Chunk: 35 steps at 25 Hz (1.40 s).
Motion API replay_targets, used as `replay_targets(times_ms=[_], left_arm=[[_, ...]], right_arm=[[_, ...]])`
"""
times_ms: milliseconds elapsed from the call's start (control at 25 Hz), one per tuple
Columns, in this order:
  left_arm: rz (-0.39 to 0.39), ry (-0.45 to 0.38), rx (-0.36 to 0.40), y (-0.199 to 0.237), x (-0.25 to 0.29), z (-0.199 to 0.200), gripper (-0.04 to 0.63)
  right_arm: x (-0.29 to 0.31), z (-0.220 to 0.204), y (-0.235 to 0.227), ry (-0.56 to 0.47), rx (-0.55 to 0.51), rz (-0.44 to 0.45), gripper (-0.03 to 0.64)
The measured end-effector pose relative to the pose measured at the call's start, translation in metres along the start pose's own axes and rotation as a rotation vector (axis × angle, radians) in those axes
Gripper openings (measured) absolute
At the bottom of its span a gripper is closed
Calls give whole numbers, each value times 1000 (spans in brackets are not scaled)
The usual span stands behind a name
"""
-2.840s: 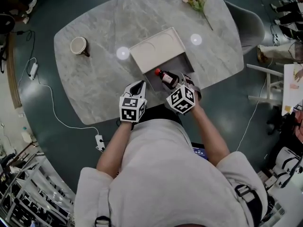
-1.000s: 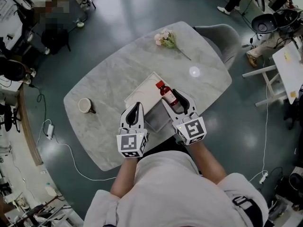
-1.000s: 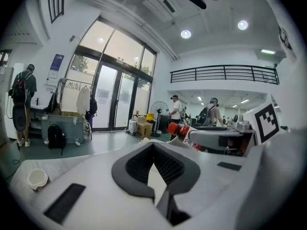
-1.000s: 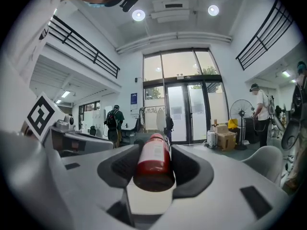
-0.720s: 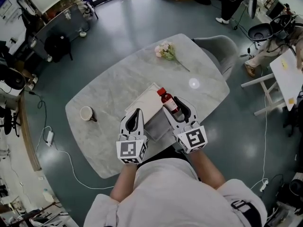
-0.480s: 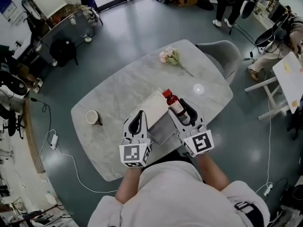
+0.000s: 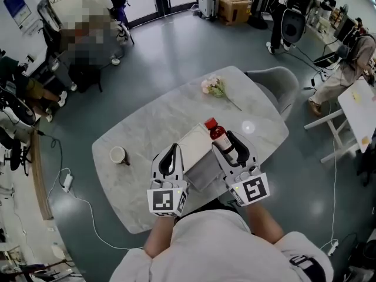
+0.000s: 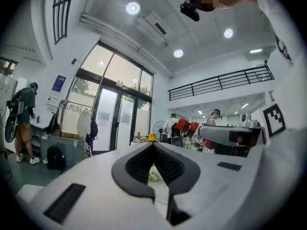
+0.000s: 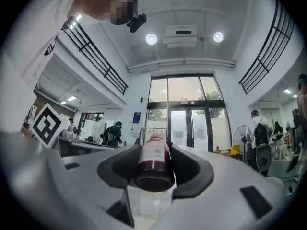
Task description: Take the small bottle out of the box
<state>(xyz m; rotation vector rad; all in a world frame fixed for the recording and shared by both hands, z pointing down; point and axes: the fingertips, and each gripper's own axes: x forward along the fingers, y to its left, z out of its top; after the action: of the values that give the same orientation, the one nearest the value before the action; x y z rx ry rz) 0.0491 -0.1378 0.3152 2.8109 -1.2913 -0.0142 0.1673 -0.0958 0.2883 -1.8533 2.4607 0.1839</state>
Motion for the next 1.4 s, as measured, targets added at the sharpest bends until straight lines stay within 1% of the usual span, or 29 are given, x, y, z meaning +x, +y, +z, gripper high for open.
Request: replay_targets(times_ms=[240, 560, 840, 1080, 1400], left_arm=[[13, -28, 16, -2, -5, 8, 21], [-1, -27, 6, -1, -12, 10, 21], [6, -33, 14, 3, -14, 8, 21], [-10, -20, 11, -2, -14, 7, 21], [-24, -18, 8, -8, -12, 9, 21]], right_arm=[[-5, 14, -4, -33, -19, -6, 221], [-5, 24, 1, -48, -30, -22, 221], [-3, 20, 7, -39, -29, -9, 221], [-4, 25, 7, -45, -44, -9, 221], [-5, 24, 6, -32, -32, -7, 221]])
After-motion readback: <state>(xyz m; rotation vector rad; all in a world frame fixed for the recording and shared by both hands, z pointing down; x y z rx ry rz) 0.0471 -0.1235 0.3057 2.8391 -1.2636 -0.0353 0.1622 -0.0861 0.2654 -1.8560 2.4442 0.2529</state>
